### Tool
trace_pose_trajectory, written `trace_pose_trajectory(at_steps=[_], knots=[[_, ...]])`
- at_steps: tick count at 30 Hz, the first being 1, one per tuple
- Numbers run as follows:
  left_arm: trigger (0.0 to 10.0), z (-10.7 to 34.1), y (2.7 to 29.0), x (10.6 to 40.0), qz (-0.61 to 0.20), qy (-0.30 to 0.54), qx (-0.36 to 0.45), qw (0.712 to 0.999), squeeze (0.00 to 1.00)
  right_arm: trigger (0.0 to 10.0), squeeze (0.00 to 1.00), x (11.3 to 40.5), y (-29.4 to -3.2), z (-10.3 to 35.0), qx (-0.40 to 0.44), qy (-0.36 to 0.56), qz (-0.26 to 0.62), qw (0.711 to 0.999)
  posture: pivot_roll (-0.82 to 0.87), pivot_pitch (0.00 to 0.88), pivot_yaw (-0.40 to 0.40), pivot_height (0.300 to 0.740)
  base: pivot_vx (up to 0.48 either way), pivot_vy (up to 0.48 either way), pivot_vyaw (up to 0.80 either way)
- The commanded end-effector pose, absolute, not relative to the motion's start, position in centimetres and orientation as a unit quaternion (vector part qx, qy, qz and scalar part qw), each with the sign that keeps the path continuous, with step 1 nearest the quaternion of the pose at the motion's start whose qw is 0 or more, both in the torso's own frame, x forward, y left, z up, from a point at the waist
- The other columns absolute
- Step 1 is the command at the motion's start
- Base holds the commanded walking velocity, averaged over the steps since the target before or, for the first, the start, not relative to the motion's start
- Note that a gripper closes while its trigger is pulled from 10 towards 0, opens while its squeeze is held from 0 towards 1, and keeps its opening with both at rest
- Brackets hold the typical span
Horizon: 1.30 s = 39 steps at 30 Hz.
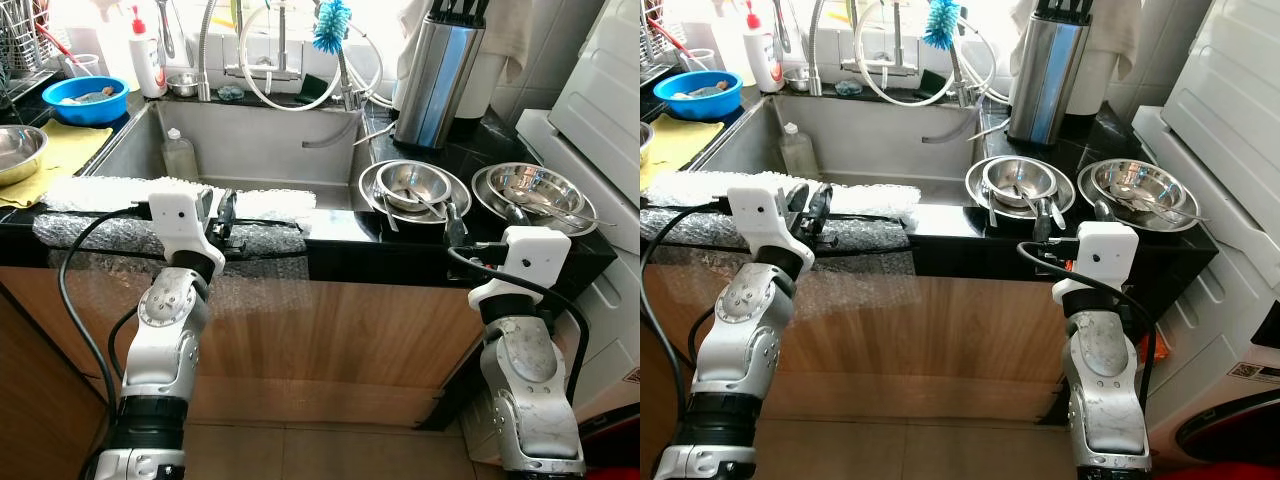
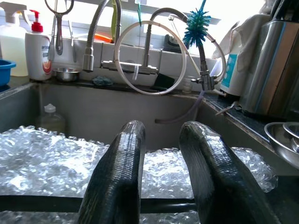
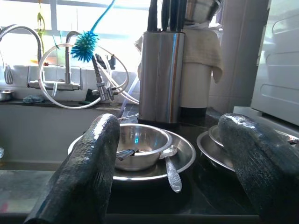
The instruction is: Kitchen organization
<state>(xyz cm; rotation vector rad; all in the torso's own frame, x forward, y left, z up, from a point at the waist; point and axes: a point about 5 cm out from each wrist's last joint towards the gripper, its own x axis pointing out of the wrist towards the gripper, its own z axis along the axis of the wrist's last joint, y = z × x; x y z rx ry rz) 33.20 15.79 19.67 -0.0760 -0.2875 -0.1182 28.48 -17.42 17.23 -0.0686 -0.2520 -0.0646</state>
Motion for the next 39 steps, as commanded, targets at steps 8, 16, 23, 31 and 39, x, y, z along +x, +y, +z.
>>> trace_pose_trajectory(at_steps=[8, 16, 23, 31, 39], knots=[[10.0, 19.7, 15.1, 33.5, -0.066, -0.143, -0.044, 0.987, 0.0, 10.0, 0.0, 28.4, -17.4, 17.4, -0.015, -0.117, -0.042, 0.992, -0.11, 0.038, -0.063, 0.74, 0.0, 0.0, -0.1], [10.0, 19.8, 14.7, 33.3, -0.085, -0.147, -0.034, 0.985, 0.0, 10.0, 0.0, 28.6, -16.9, 17.2, -0.013, -0.113, -0.042, 0.993, -0.1, 0.025, -0.056, 0.74, 0.0, 0.0, -0.77], [10.0, 20.1, 14.5, 33.5, -0.088, -0.146, -0.037, 0.985, 0.0, 10.0, 0.0, 28.6, -16.8, 17.5, -0.013, -0.128, -0.043, 0.991, -0.1, 0.015, -0.048, 0.74, 0.0, 0.0, -0.11], [10.0, 19.9, 14.2, 33.5, -0.096, -0.138, -0.037, 0.985, 0.0, 10.0, 0.0, 28.8, -16.1, 17.8, -0.001, -0.128, -0.036, 0.991, -0.09, 0.008, -0.044, 0.74, 0.0, 0.175, 0.0], [10.0, 19.8, 14.1, 33.5, -0.099, -0.134, -0.031, 0.985, 0.0, 10.0, 0.0, 28.9, -16.2, 17.6, -0.005, -0.134, -0.05, 0.99, -0.08, 0.007, -0.04, 0.74, 0.0, 0.39, -0.38]])
